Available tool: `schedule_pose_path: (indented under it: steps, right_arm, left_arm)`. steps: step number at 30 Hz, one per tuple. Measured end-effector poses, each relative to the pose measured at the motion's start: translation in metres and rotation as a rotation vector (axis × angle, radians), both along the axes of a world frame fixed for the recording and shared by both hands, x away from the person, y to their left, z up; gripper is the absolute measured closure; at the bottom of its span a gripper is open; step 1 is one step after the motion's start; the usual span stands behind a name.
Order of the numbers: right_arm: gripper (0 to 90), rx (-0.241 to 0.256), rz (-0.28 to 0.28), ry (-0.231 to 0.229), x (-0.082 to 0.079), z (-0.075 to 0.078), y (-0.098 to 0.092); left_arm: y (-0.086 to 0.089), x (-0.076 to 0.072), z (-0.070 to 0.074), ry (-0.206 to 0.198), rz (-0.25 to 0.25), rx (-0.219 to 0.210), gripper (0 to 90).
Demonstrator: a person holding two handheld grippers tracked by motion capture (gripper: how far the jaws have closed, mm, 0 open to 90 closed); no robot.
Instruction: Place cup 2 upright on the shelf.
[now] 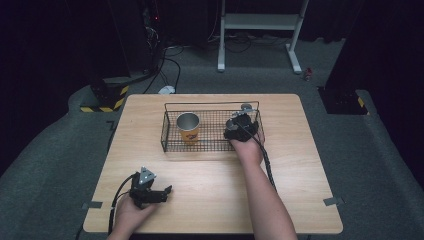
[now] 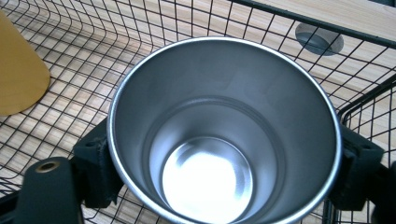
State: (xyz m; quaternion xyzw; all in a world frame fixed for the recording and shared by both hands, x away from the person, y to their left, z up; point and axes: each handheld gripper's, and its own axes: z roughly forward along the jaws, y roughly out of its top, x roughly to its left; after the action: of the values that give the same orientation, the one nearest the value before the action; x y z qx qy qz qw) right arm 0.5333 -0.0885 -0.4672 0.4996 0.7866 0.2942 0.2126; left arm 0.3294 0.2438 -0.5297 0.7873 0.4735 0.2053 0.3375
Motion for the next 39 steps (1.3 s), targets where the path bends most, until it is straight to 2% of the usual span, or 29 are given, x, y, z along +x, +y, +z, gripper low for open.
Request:
schedule_pose_path:
  steps: [6,18,32,39]
  right_arm:
    - [10.2,-0.007,-0.008,0.001,-0.002,-0.001,-0.002]
    - [9.8,0.033,-0.01,-0.07,-0.012,0.015,-0.009]
    - [9.9,0.102,0.019,-0.159,-0.043,0.041,-0.023]
    - [10.1,0.121,0.041,-0.183,-0.059,0.043,-0.029]
  left_arm:
    - [0.0,0.0,0.0,0.001,0.001,-0.002,8.8]
    - [0.0,0.0,0.0,0.001,0.001,-0.002,8.8]
    - [0.0,0.0,0.0,0.0,0.0,0.0,8.8]
    - [0.0,0.0,0.0,-0.001,0.0,0.001,8.8]
